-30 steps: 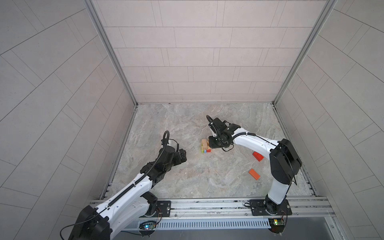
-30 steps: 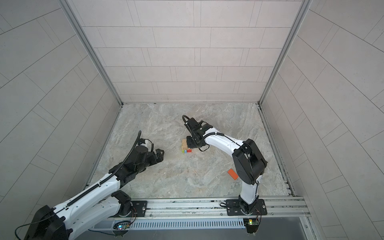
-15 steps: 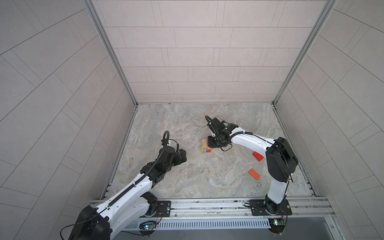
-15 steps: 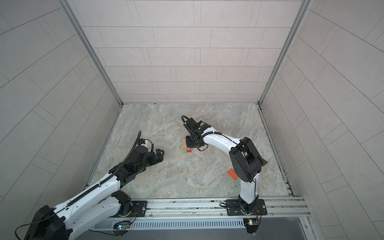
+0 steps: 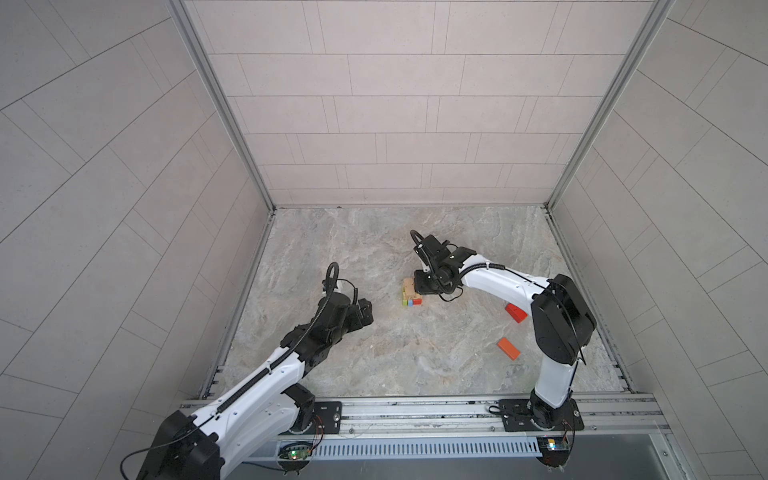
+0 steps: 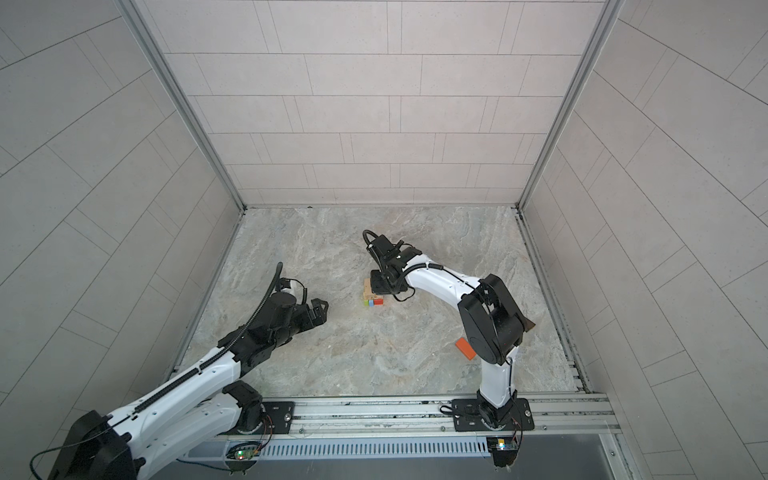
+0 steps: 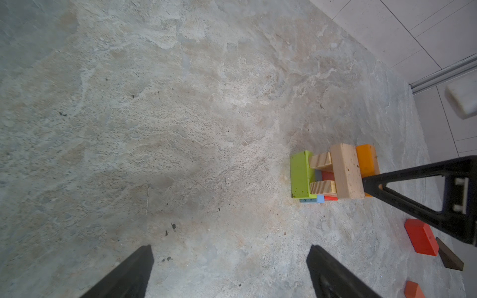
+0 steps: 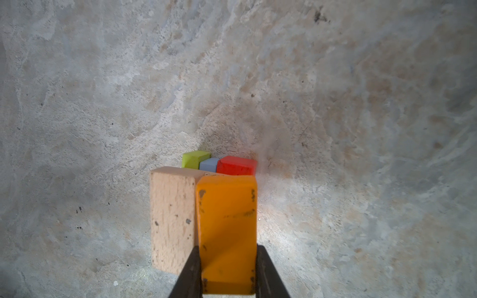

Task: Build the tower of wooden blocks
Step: 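Carry the yellow-orange block over beside the upright pale block, then lower the yellow-orange block upright beside the pale block and open the right gripper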

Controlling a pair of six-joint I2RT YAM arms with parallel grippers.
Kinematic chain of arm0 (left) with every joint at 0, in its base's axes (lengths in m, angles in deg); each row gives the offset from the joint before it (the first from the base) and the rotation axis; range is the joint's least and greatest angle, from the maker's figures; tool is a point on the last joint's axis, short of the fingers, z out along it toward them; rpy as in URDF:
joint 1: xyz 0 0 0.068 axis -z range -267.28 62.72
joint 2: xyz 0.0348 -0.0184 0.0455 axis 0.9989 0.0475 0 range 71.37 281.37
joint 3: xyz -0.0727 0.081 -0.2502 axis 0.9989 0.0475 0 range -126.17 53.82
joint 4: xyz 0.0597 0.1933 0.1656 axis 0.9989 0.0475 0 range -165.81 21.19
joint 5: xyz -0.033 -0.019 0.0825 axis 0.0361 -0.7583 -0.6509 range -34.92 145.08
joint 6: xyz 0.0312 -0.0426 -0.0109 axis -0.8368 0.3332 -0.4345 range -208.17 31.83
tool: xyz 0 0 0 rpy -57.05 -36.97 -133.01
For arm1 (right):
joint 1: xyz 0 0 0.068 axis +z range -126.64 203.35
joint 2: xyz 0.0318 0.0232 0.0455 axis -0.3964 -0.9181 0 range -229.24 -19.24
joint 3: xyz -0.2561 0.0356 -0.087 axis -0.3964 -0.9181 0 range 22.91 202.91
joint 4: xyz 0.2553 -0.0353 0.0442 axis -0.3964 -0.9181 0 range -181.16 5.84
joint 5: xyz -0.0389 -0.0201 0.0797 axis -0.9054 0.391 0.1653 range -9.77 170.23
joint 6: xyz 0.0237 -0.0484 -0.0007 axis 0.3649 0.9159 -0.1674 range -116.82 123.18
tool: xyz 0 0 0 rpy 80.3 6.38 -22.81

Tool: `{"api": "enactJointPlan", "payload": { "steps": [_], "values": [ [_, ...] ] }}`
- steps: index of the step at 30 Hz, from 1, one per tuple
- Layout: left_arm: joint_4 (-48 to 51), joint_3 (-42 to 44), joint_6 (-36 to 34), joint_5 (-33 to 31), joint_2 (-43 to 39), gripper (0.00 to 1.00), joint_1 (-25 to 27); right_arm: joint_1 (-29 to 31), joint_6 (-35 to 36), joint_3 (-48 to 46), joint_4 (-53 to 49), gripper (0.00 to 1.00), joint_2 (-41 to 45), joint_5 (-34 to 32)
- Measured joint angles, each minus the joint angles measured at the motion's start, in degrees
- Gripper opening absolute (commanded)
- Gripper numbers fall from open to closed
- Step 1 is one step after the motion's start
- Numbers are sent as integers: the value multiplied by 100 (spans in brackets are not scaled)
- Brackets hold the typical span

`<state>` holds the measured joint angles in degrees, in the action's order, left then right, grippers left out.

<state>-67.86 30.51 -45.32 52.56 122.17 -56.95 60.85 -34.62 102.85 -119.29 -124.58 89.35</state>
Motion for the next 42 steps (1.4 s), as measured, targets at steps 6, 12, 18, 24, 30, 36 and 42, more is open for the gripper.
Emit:
{"api": "enactJointPlan", "payload": {
  "steps": [6,12,18,24,30,36,42],
  "values": [
    [0,7,0,-2,-31,100,0,0,-4,0,22,15,-2,37],
    [0,15,0,-2,-50,100,0,0,-20,0,22,19,-2,76],
    [0,15,0,0,-50,100,0,0,-22,0,22,23,-2,74],
    [0,15,0,-2,-52,100,0,0,-31,0,22,25,-2,74],
    [0,15,2,-2,-52,100,0,-4,-127,-42,94,27,-2,107],
    [0,15,9,2,-52,100,0,-15,-234,-144,216,29,-2,205],
    [0,15,20,4,-52,100,0,-55,-295,-166,278,32,-2,243]
  ]
}}
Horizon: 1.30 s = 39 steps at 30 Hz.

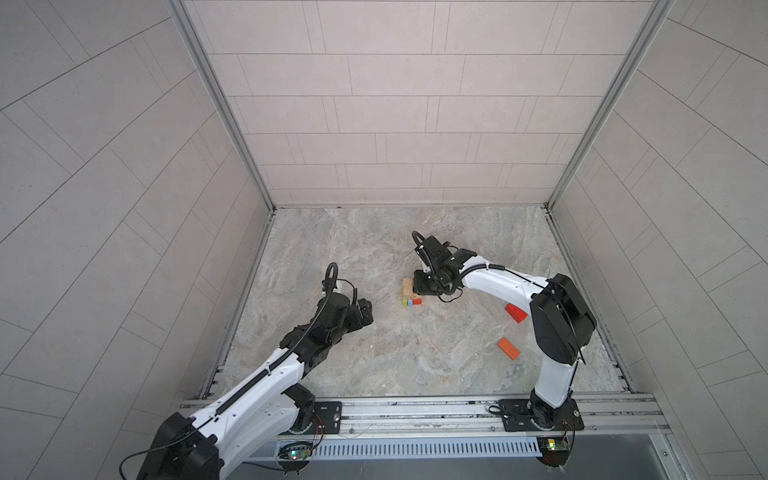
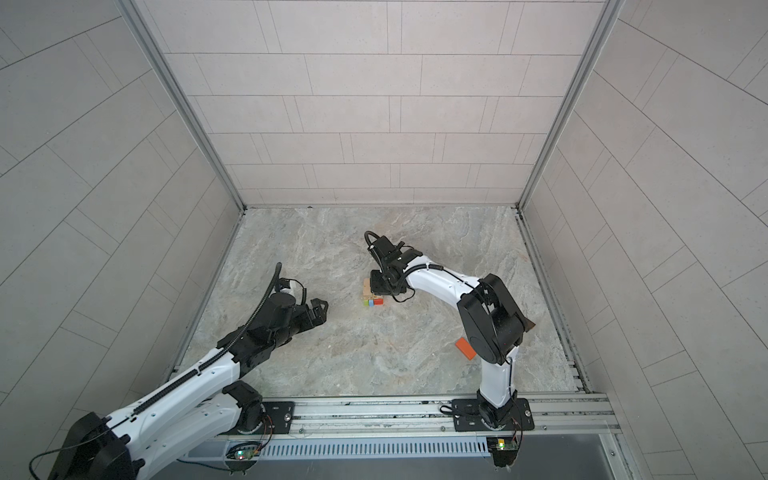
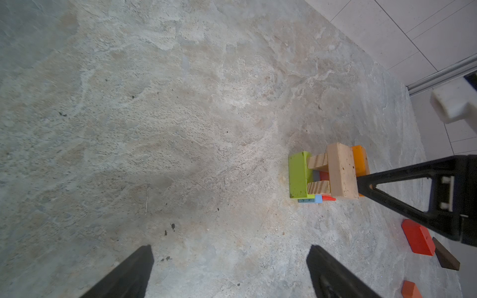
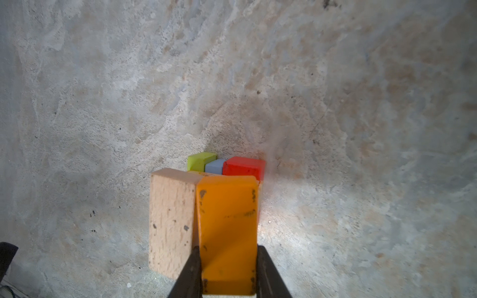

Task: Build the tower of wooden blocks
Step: 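Lower the yellow-orange block upright beside the pale block and open the right gripper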

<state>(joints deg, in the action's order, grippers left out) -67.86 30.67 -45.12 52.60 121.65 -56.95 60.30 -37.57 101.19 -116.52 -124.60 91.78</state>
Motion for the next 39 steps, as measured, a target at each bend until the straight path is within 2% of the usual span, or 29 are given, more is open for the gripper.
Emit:
{"api": "enactJointPlan", "payload": {
  "steps": [7,17,30,36,39],
  "values": [
    [-2,0,0,15,2,100,0,-39,-15,-44,28,39,2,7],
    [-31,0,0,22,2,100,0,-63,-20,-90,46,41,4,33],
    [-55,0,2,114,26,100,0,-63,24,-90,20,49,175,74],
    [-55,0,2,122,26,100,0,-66,68,-90,-81,49,319,68],
    [-46,-17,0,120,52,100,0,-83,129,-92,-162,46,442,68]
  ]
}}
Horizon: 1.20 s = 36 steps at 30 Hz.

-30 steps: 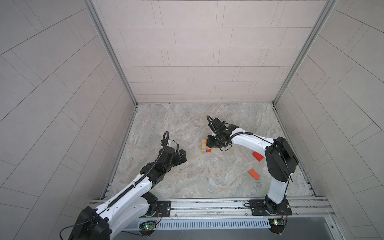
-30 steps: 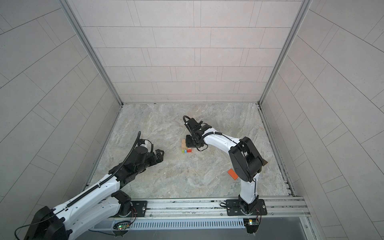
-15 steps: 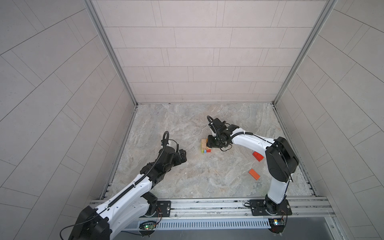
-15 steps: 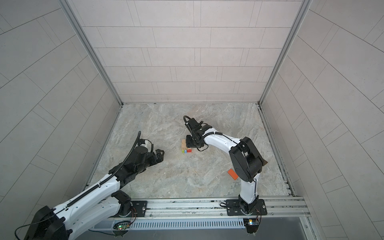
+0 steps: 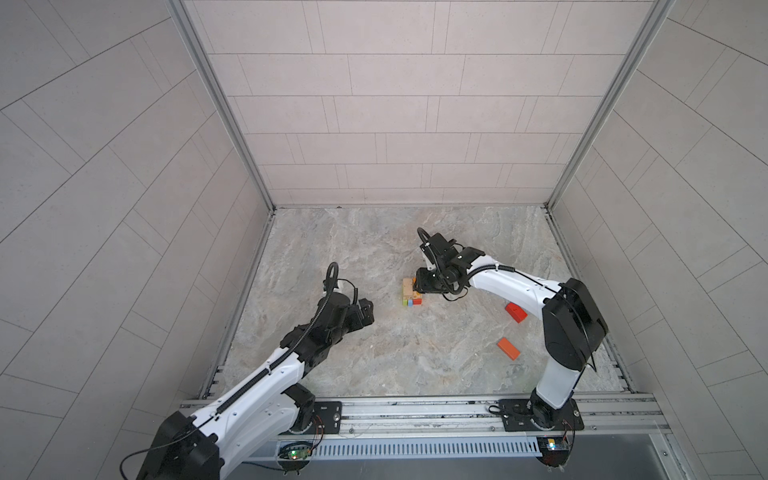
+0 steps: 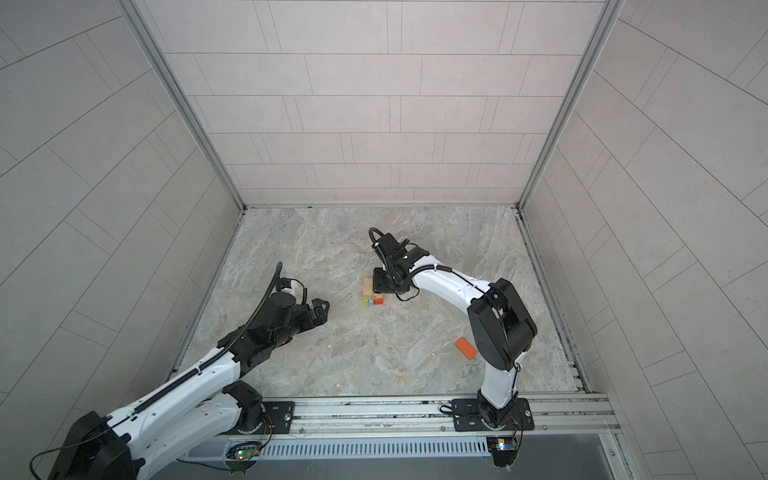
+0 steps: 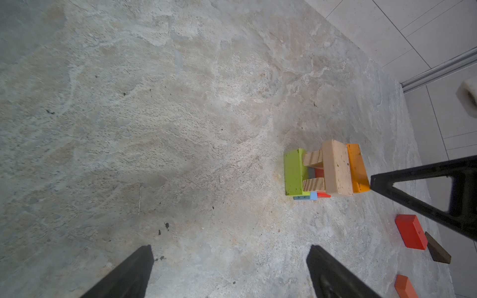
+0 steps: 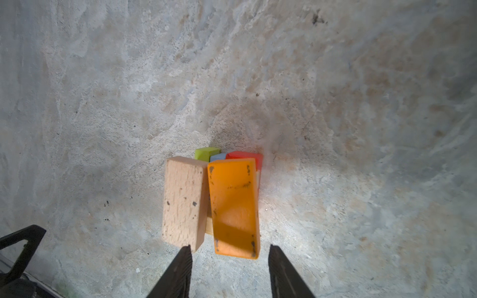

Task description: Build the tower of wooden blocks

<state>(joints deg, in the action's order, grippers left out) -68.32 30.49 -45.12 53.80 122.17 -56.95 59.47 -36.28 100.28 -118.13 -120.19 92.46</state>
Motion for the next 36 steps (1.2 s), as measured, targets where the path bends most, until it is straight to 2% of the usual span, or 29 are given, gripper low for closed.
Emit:
{"api": "enactJointPlan", "payload": {
  "steps": [2,4,7,9,11,13,17,21,29,36],
  "values": [
    [28,-70,-2,4,85,98,0,-28,83,0,-57,34,114,-4],
    [33,-166,2,17,195,94,0,-83,186,0,-116,13,214,-22],
    [13,-310,-37,48,387,89,0,-221,289,-4,-199,0,313,-42],
    [-11,-400,-39,70,549,78,0,-328,323,-13,-238,0,330,-57],
    [-72,-509,-24,131,798,59,0,-439,376,-28,-264,0,330,-70],
    [-162,-605,-35,190,1049,45,0,-507,431,-31,-291,0,328,-76],
    [-334,-785,-76,339,1539,31,0,-527,531,-24,-313,0,254,-66],
    [-369,-1082,-136,472,1987,30,0,-527,614,22,-317,0,22,-15],
    [-492,-1598,-216,669,2662,40,0,-514,656,42,-282,0,-278,155],
    [-551,-1696,-216,752,2973,43,9,-433,662,57,-195,0,-435,269]
  ]
}}
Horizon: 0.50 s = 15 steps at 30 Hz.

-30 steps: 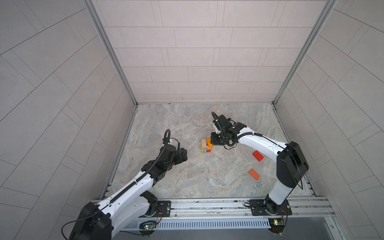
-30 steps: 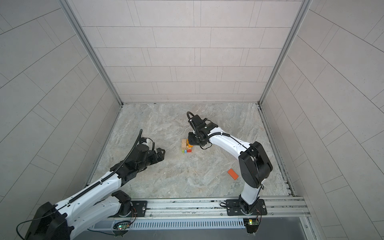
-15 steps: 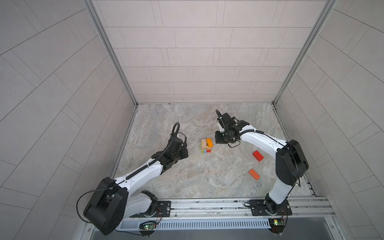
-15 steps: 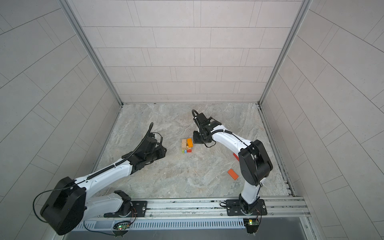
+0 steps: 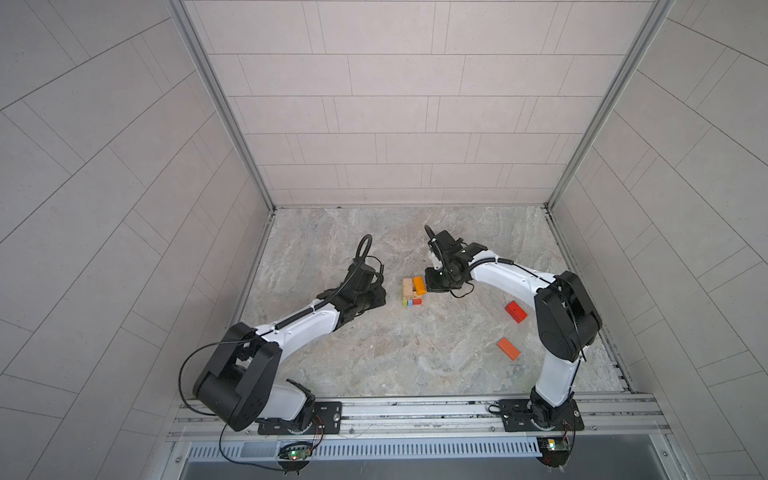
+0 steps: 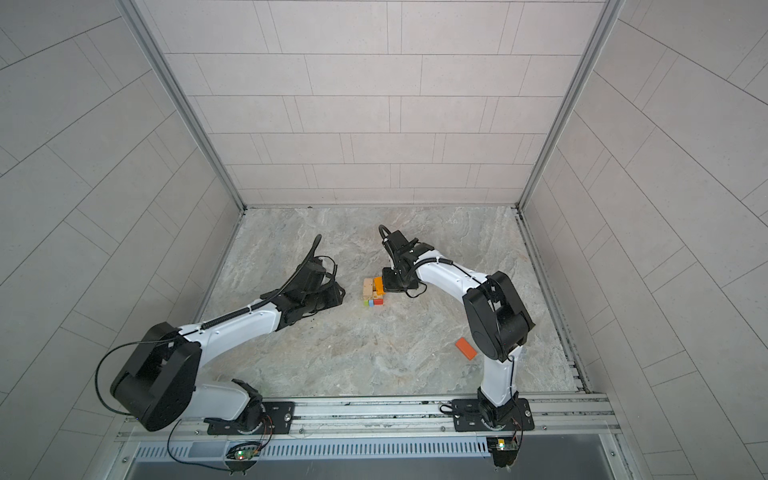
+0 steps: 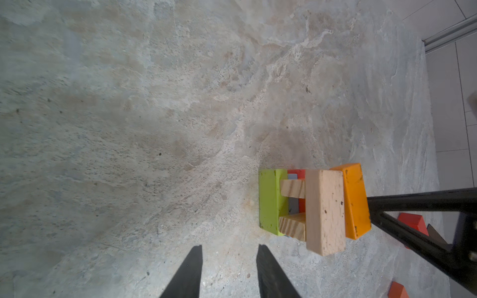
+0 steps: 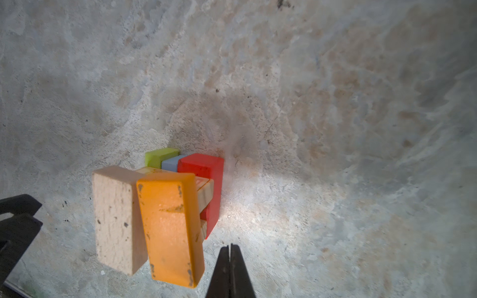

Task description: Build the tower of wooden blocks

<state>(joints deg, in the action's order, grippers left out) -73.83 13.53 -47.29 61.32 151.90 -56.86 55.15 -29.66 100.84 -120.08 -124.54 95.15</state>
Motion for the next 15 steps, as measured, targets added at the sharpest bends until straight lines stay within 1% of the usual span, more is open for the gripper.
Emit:
{"api": "enactJointPlan", "payload": {
  "steps": [7,15],
  "values": [
    [-50,-81,4,4,199,43,92,85,0,28,44,0,-39,61],
    [-111,-83,17,4,210,43,127,133,2,39,83,0,-39,76]
  ]
}}
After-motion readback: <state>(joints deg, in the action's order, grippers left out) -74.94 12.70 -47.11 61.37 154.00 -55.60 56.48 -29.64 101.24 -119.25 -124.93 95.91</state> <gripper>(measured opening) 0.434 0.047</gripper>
